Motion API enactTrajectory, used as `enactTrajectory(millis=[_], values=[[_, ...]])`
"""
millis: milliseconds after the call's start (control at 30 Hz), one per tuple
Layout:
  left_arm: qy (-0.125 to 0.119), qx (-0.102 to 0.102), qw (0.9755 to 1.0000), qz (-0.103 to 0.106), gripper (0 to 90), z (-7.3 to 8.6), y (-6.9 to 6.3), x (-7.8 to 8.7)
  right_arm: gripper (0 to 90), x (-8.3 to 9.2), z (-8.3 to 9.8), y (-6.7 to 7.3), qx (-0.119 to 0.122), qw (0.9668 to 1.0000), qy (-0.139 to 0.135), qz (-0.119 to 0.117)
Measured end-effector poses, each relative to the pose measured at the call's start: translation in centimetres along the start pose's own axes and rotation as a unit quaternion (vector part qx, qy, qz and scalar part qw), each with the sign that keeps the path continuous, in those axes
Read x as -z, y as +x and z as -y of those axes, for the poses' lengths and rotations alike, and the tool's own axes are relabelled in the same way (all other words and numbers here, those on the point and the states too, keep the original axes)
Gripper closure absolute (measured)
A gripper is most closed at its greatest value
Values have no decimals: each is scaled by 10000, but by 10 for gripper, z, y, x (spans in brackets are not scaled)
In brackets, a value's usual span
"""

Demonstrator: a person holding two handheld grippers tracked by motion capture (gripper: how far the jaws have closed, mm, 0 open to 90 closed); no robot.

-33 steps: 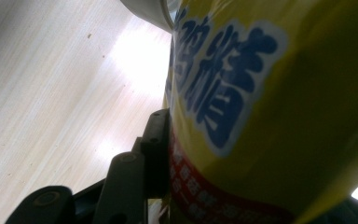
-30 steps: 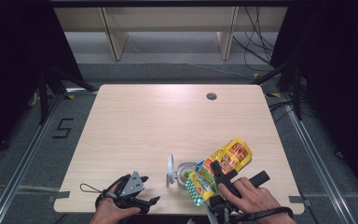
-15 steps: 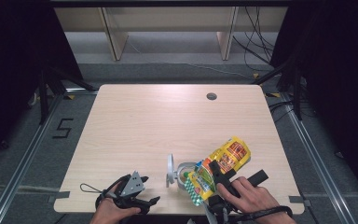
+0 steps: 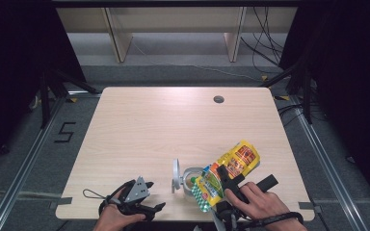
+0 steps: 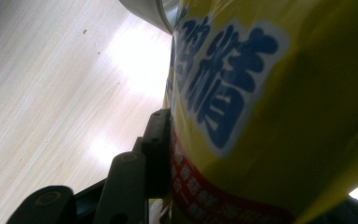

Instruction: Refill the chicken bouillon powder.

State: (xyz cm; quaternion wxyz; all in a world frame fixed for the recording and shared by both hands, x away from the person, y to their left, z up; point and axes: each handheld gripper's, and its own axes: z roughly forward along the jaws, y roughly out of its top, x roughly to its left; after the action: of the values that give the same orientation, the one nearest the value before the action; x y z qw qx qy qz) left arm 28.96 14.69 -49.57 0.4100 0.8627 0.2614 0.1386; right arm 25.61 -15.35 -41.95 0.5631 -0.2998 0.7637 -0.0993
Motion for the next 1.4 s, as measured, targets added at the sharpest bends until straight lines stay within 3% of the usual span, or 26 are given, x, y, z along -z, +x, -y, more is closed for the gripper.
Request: enactTrajectory(millis=[100,133,233,267,300,367,400,467,533,600,667,833,867,1000,1100,1133,1200,1400], values=[[-11,10,10000,5,215,0,0,0,628,0,1,0,-23,10000,9,-2],[-11,11,10000,1,215,0,0,0,628,-1,2,-1,146,9999,-37,21],[-3,2,10000,14,215,0,0,0,628,-1,2,-1,172,9998,-34,18],[-20,24,10000,28,215,0,-1,0,628,0,1,1,-2,10000,10,-15],[-15,13,10000,15,215,0,0,0,628,-1,2,-1,173,9998,-43,14],[-10,11,10000,0,215,0,0,0,628,0,0,1,14,10000,33,-2],[3,-4,10000,22,215,0,0,0,629,-1,1,-1,186,9998,-15,13],[-10,13,10000,18,215,0,0,0,628,-2,0,-2,237,9997,-20,37],[-22,22,10000,9,215,0,0,0,629,-1,-1,-1,94,9999,13,-106],[-23,21,10000,34,215,0,-1,0,629,-1,-2,0,71,10000,25,-1],[14,-18,10000,-14,214,0,0,0,629,-3,-2,-1,202,9998,-27,0],[-45,52,10000,29,215,0,-1,0,629,-4,-1,-1,179,9998,-33,-21],[22,-32,10000,-3,215,0,0,0,629,-4,-1,-1,181,9998,-36,-12],[-39,46,10000,25,215,0,-1,0,629,-4,-1,-2,194,9998,-38,-8],[11,-23,10000,-18,214,0,0,0,629,-3,-1,-2,198,9998,-30,-19],[12,-19,10000,-11,214,0,0,0,629,-3,-1,-1,81,10000,-3,-25],[27,-27,10000,-16,215,0,0,0,629,-3,-1,-2,223,9997,-24,5],[10,-19,10000,-15,214,0,0,0,629,-3,-1,-3,245,9997,-49,-80]])
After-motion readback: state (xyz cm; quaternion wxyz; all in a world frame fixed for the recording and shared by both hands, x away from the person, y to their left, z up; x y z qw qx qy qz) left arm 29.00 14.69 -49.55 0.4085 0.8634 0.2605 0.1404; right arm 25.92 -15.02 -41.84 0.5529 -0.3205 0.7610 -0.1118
